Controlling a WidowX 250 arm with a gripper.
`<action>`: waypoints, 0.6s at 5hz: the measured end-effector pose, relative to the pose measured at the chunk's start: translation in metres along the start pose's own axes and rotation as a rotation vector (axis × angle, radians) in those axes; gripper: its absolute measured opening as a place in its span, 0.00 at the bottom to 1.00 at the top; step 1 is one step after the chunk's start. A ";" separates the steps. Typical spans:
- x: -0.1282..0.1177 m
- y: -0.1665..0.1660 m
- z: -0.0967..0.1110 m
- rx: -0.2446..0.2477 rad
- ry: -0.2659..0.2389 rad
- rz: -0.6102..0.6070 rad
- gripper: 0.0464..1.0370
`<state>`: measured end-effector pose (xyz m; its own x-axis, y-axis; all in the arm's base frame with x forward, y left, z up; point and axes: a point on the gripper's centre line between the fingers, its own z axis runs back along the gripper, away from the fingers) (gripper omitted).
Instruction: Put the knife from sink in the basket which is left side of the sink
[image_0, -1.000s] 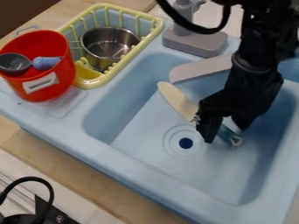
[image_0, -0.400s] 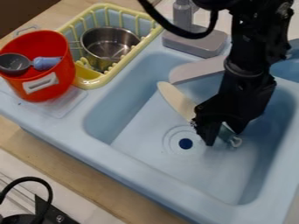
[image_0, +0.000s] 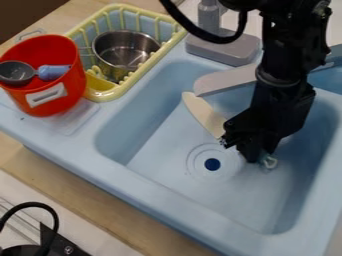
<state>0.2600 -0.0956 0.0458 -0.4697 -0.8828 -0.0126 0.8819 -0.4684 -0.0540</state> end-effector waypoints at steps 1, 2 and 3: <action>0.001 0.000 -0.001 0.008 -0.004 0.003 0.18; 0.004 -0.004 0.001 0.014 -0.023 0.004 0.18; 0.010 -0.023 0.016 -0.043 -0.058 0.052 0.18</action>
<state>0.2352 -0.0944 0.0633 -0.4189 -0.9071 0.0414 0.9018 -0.4209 -0.0979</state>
